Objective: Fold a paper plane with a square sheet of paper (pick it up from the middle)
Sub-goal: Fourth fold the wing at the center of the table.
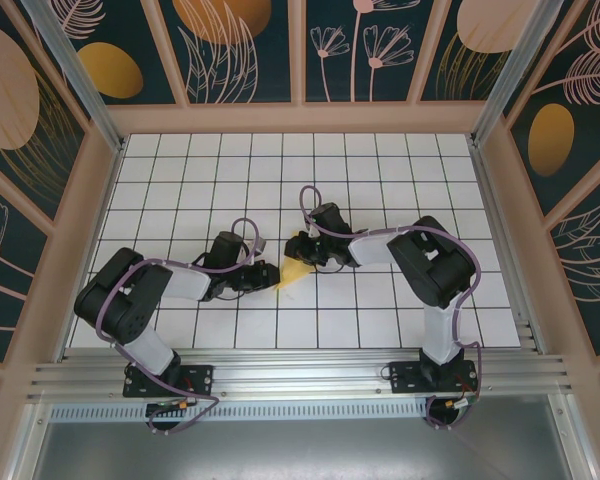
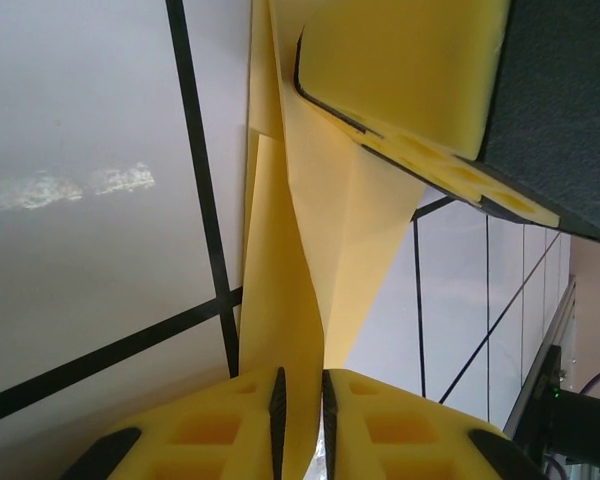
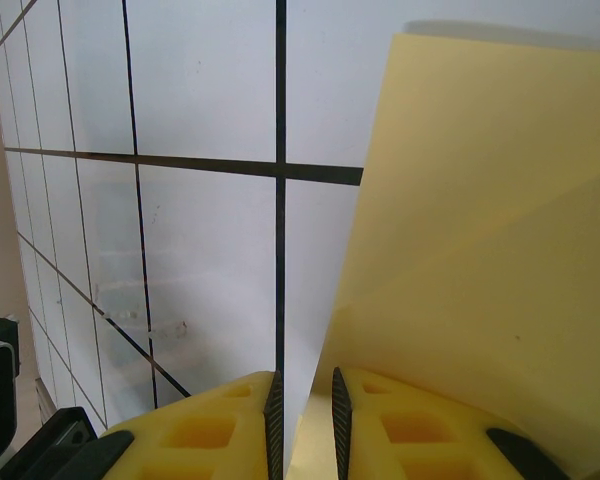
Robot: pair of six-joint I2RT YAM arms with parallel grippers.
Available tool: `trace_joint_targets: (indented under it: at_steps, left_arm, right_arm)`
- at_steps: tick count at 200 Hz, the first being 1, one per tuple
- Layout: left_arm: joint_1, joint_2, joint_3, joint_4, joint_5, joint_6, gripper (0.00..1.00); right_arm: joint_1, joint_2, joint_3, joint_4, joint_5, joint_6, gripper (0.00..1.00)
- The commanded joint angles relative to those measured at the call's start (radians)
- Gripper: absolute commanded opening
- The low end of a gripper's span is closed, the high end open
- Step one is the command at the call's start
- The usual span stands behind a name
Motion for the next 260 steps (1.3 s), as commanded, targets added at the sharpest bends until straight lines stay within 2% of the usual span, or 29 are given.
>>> trace_joint_targets:
  at_steps: [1,50,104,159,202,227,260]
  left_arm:
    - [0.007,0.0,0.005,-0.117,-0.023,0.056,0.19]
    - [0.007,0.012,0.006,-0.141,-0.044,0.065,0.08]
    - [0.007,0.036,0.033,-0.231,-0.11,0.1,0.04]
    - [0.007,0.006,0.011,-0.257,-0.121,0.095,0.07]
    - [0.007,-0.066,0.037,-0.277,-0.095,0.087,0.17]
    - [0.007,-0.142,0.062,-0.3,-0.107,0.072,0.19]
    - [0.007,-0.161,0.085,-0.21,-0.018,-0.007,0.15]
  right_arm:
    - [-0.006,0.033,-0.003,0.007,0.033,0.006,0.25]
    - [-0.006,0.032,-0.008,-0.001,0.039,0.002,0.25]
    - [-0.001,0.033,-0.01,-0.034,0.079,0.002,0.25]
    - [0.009,0.053,-0.014,-0.081,0.131,0.013,0.18]
    - [0.021,0.059,-0.009,-0.108,0.151,0.006,0.14]
    - [0.025,0.062,-0.01,-0.112,0.155,0.006,0.14]
    - [0.026,0.066,-0.01,-0.113,0.156,0.002,0.14]
